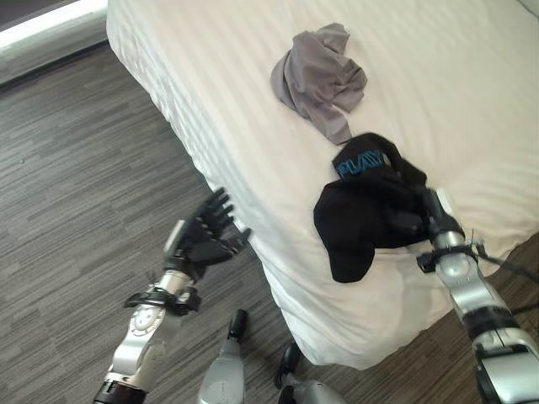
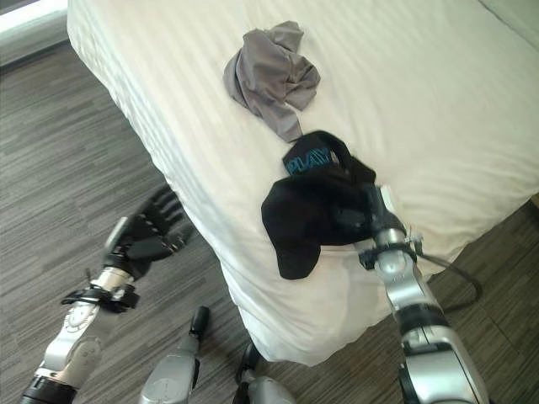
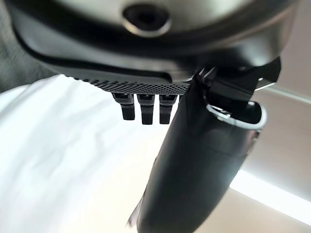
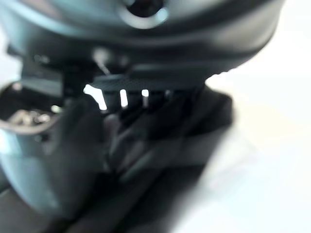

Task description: Pick up bed clothes into laundry basket.

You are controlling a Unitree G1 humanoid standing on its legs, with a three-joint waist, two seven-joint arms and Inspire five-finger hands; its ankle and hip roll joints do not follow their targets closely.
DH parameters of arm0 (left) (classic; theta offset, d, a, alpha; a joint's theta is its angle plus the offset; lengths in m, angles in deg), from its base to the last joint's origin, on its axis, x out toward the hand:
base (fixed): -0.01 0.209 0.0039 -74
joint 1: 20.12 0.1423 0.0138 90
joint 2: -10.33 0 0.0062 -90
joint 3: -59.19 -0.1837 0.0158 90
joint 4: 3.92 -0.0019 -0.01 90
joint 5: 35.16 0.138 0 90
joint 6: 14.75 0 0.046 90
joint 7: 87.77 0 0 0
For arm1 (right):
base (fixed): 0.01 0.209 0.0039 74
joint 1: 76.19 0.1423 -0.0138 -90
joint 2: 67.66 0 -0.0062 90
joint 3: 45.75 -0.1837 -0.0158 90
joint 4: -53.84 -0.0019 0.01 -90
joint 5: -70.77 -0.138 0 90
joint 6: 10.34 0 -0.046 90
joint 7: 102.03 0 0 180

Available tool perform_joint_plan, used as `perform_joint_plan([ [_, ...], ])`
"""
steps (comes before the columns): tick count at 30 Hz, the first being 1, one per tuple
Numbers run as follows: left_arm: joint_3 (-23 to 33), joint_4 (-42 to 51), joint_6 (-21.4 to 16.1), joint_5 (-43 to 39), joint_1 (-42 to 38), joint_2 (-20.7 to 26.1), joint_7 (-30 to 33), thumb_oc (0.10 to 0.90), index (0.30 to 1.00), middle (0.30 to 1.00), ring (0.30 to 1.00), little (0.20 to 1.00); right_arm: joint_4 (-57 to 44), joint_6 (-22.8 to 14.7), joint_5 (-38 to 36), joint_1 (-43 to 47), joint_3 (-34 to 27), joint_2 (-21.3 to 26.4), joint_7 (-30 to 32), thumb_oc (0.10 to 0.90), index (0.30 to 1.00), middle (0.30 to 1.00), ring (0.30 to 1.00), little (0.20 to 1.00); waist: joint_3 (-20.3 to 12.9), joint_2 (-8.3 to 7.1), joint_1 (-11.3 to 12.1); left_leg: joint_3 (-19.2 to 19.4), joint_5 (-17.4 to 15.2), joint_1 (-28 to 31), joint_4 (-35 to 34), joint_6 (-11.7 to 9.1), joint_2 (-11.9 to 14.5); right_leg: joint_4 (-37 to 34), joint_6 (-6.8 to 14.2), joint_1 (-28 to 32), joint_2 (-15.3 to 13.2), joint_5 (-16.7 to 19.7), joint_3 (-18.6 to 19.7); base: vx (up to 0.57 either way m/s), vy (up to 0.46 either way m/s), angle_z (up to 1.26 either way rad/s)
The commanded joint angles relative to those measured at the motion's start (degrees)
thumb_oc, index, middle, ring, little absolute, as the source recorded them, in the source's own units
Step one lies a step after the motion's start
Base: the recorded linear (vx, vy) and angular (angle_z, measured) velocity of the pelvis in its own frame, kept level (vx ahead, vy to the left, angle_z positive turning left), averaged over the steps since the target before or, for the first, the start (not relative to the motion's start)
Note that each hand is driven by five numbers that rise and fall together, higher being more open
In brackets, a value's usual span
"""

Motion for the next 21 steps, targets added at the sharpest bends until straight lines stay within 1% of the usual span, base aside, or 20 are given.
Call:
perform_joint_plan([
  [1, 6.6, 7.1, -11.8, 0.4, -5.9, -1.9, 1.6, 0.8, 0.9, 0.9, 0.9, 0.9, 12.7, 7.0, 4.1, -17.1, 11.0, -4.5, -9.5, 0.4, 0.3, 0.3, 0.3, 0.3, -2.5, 1.22, -2.7, 2.0, -4.4, 1.4, 0.6, -1.4, 2.1, 3.2, 5.1, -3.3, -7.1, 1.5, 3.5, 0.06, -0.005, 0.06],
  [3, 9.4, 7.2, -13.3, 0.7, -7.8, -2.9, 4.2, 0.8, 0.9, 0.9, 0.9, 0.9, 15.2, 7.5, 2.4, -19.7, 8.8, -6.0, -9.2, 0.4, 0.3, 0.3, 0.3, 0.3, -3.6, 1.33, -3.7, 2.3, -4.7, 2.5, 0.7, -1.3, 2.3, 3.5, 4.9, -2.4, -7.0, 0.9, 3.7, 0.05, -0.021, 0.04],
  [5, 9.9, 7.0, -13.7, 1.2, -8.6, -3.4, 5.3, 0.8, 0.9, 0.9, 0.9, 0.9, 15.9, 7.7, 1.7, -20.4, 8.3, -6.3, -9.1, 0.4, 0.3, 0.3, 0.3, 0.3, -4.0, 1.38, -4.0, 2.5, -4.9, 3.1, 0.7, -1.4, 2.4, 3.5, 4.8, -1.8, -6.9, 0.6, 3.9, 0.03, -0.027, -0.09],
  [6, 10.7, 7.3, -14.3, 2.7, -9.5, -3.5, 7.0, 0.8, 0.9, 0.9, 0.9, 0.9, 16.9, 7.8, -2.5, -20.7, 4.6, -6.3, -8.0, 0.4, 0.3, 0.3, 0.3, 0.3, -5.0, 1.62, -4.8, 2.9, -5.2, 4.0, 0.8, -1.5, 2.7, 3.3, 4.6, -0.8, -6.7, 0.1, 4.2, 0.02, -0.024, -0.15],
  [7, 10.9, 7.3, -14.5, 3.8, -9.7, -3.0, 7.3, 0.8, 0.9, 0.9, 0.9, 0.9, 16.8, 7.4, -5.2, -20.8, 3.0, -6.2, -7.6, 0.4, 0.3, 0.3, 0.3, 0.3, -5.5, 1.73, -5.4, 3.1, -5.2, 4.4, 0.8, -1.5, 2.8, 3.2, 4.5, -0.4, -6.6, 0.0, 4.4, 0.02, -0.025, -0.06],
  [8, 10.8, 7.3, -14.5, 3.8, -9.8, -3.1, 7.4, 0.8, 0.9, 0.9, 0.9, 0.9, 16.7, 7.4, -5.3, -20.9, 2.9, -6.1, -7.6, 0.4, 0.3, 0.3, 0.3, 0.3, -5.3, 1.76, -5.3, 3.2, -5.3, 4.6, 0.8, -1.5, 2.8, 3.1, 4.5, -0.2, -6.6, 0.0, 4.4, 0.0, 0.0, 0.0],
  [9, 10.6, 7.5, -14.5, 5.1, -9.9, -2.7, 7.9, 0.8, 0.9, 0.9, 0.9, 0.9, 16.3, 6.9, -9.8, -20.3, -0.6, -5.9, -6.0, 0.4, 0.3, 0.3, 0.3, 0.3, -5.9, 1.98, -5.9, 3.5, -5.4, 5.0, 0.8, -1.5, 2.8, 3.0, 4.4, 0.1, -6.4, -0.1, 4.8, 0.01, -0.006, -0.07],
  [10, 10.9, 7.5, -14.6, 6.1, -10.2, -2.4, 8.5, 0.8, 0.9, 0.9, 0.9, 0.9, 14.1, 5.5, -15.2, -20.4, -4.4, -5.4, -5.0, 0.4, 0.3, 0.3, 0.3, 0.3, -6.6, 2.34, -6.8, 4.0, -5.5, 5.7, 0.8, -1.6, 3.0, 2.8, 4.3, 0.6, -6.3, -0.2, 5.1, 0.01, -0.008, -0.23],
  [11, 10.5, 7.3, -14.5, 6.3, -10.5, -2.5, 8.9, 0.8, 0.9, 0.9, 0.9, 0.9, 9.9, 4.7, -18.7, -20.4, -7.0, -5.0, -4.4, 0.4, 0.3, 0.3, 0.3, 0.3, -7.0, 2.59, -7.6, 4.3, -5.6, 6.2, 0.7, -1.6, 3.1, 2.7, 4.3, 1.0, -6.2, -0.3, 5.5, 0.01, -0.009, -0.26],
  [12, 10.3, 6.8, -14.5, 6.3, -10.8, -2.8, 8.9, 0.8, 0.9, 0.9, 0.9, 0.9, 8.4, 4.5, -19.2, -21.3, -8.2, -4.6, -4.1, 0.4, 0.3, 0.3, 0.3, 0.3, -7.2, 2.8, -7.7, 4.5, -5.7, 6.6, 0.7, -1.6, 3.2, 2.8, 4.2, 1.3, -6.1, -0.4, 5.7, 0.01, -0.01, -0.19],
  [15, 9.0, 5.3, -14.1, 6.7, -13.5, -2.4, 9.3, 0.8, 0.9, 0.9, 0.9, 0.9, -0.3, 3.1, -21.9, -23.0, -13.4, -1.9, -3.1, 0.4, 0.3, 0.3, 0.3, 0.3, -7.9, 3.35, -9.8, 5.1, -5.1, 6.9, 0.7, -1.8, 3.4, 3.1, 3.9, 1.2, -5.9, -0.1, 6.7, -0.04, 0.002, -0.07],
  [16, 8.6, 4.9, -14.0, 7.0, -14.6, -2.5, 9.6, 0.8, 0.9, 0.9, 0.9, 0.9, -3.3, 3.0, -22.5, -23.9, -15.8, -0.9, -2.8, 0.4, 0.3, 0.3, 0.3, 0.3, -8.1, 3.51, -10.3, 5.3, -5.1, 7.0, 0.7, -1.8, 3.5, 3.2, 3.8, 1.3, -5.8, -0.2, 7.0, -0.02, -0.017, -0.09],
  [17, 8.3, 4.5, -13.6, 7.3, -15.6, -2.3, 9.7, 0.8, 0.9, 0.9, 0.9, 0.9, -7.5, 2.4, -23.4, -24.5, -18.5, 0.2, -2.3, 0.4, 0.3, 0.3, 0.3, 0.3, -8.5, 3.58, -11.4, 5.6, -5.1, 7.3, 0.8, -1.9, 3.6, 3.3, 3.8, 1.3, -5.7, -0.1, 7.5, -0.01, -0.014, -0.15],
  [19, 7.5, 3.7, -13.1, 8.4, -16.7, -1.9, 9.4, 0.8, 0.9, 0.9, 0.9, 0.9, -11.8, 2.1, -23.8, -26.2, -23.8, 2.2, -1.3, 0.4, 0.3, 0.3, 0.3, 0.3, -9.1, 3.92, -12.5, 6.3, -5.3, 7.8, 0.8, -2.0, 3.8, 3.0, 3.8, 1.5, -5.6, -0.1, 8.3, 0.01, 0.001, -0.11],
  [20, 7.3, 3.6, -12.8, 9.4, -17.2, -1.3, 9.6, 0.8, 0.9, 0.9, 0.9, 0.9, -14.6, 1.6, -24.6, -26.1, -26.7, 3.6, -0.7, 0.4, 0.3, 0.3, 0.3, 0.3, -9.4, 3.95, -13.6, 6.8, -5.5, 8.1, 0.7, -2.0, 3.9, 2.6, 4.0, 1.5, -5.5, 0.2, 8.7, 0.01, 0.016, -0.21],
  [21, 7.4, 3.6, -12.4, 9.9, -17.6, -1.3, 9.9, 0.8, 0.9, 0.9, 0.9, 0.9, -19.3, 0.4, -24.8, -26.0, -30.7, 5.5, 0.7, 0.4, 0.3, 0.3, 0.3, 0.3, -9.8, 4.22, -14.9, 8.4, -6.0, 9.0, 0.7, -1.8, 4.3, 2.2, 4.2, 0.9, -5.2, 0.8, 10.2, 0.0, 0.016, -0.39],
])
